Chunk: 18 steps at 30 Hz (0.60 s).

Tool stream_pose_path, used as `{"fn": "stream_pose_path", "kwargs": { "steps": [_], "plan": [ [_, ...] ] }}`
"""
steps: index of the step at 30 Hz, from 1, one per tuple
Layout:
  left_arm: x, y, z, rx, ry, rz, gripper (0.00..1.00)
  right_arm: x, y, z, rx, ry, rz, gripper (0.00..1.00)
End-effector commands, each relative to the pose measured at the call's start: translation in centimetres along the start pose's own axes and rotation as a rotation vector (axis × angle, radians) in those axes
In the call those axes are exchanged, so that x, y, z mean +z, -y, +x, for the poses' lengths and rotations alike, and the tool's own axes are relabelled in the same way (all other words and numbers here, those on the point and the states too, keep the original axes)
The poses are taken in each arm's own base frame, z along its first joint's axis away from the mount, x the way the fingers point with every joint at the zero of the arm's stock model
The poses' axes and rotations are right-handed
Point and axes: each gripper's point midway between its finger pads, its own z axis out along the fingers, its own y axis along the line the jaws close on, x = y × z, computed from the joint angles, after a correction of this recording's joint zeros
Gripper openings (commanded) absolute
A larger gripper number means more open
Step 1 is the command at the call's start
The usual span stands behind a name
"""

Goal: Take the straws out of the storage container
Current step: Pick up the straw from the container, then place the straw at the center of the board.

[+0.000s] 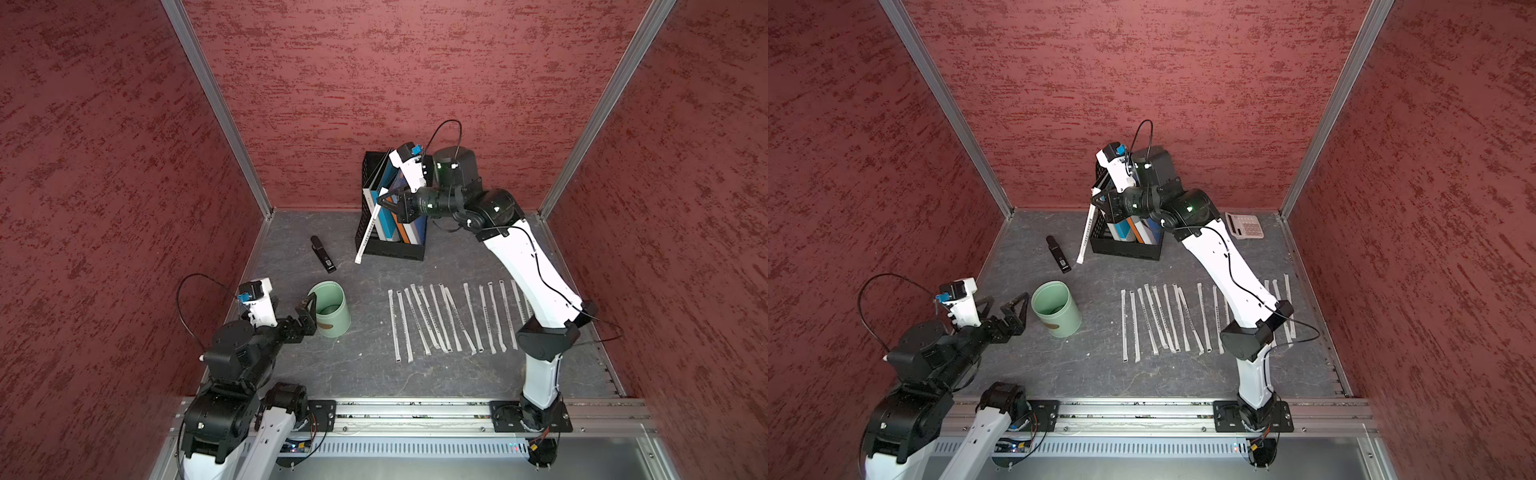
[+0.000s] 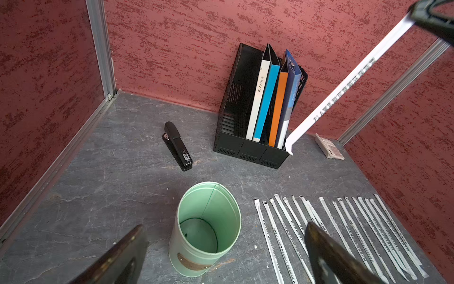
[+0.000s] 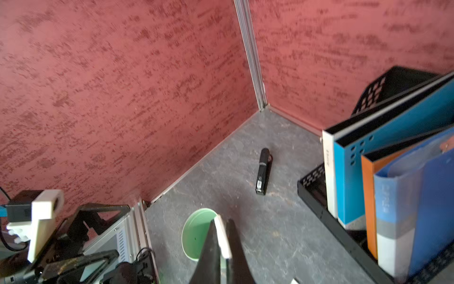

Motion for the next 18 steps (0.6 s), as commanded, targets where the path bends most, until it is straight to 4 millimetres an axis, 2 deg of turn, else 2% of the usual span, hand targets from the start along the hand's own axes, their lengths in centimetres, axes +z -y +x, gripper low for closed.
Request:
{"fn": "stream_pose_path", "kwargs": {
  "steps": [1, 6, 15, 18],
  "plan": [
    [0.4, 0.1, -0.4, 0.011, 0.010, 0.006, 1.00, 2.5, 1.2, 5.6, 0.074, -0.189, -0.020, 0.03],
    [0.5, 0.1, -0.3, 0.011, 0.004, 0.001, 1.00, 5.0, 3.3, 9.7, 0.168, -0.275, -0.015, 0.03],
    [0.8, -0.1, -0.1, 0.011, -0.009, -0.007, 1.00, 9.7, 7.0, 19.5, 0.354, -0.469, -0.010, 0.04],
    [0.8, -0.1, -0.1, 0.010, -0.009, -0.008, 1.00, 11.1, 7.6, 21.8, 0.402, -0.501, -0.033, 0.04]
  ]
}}
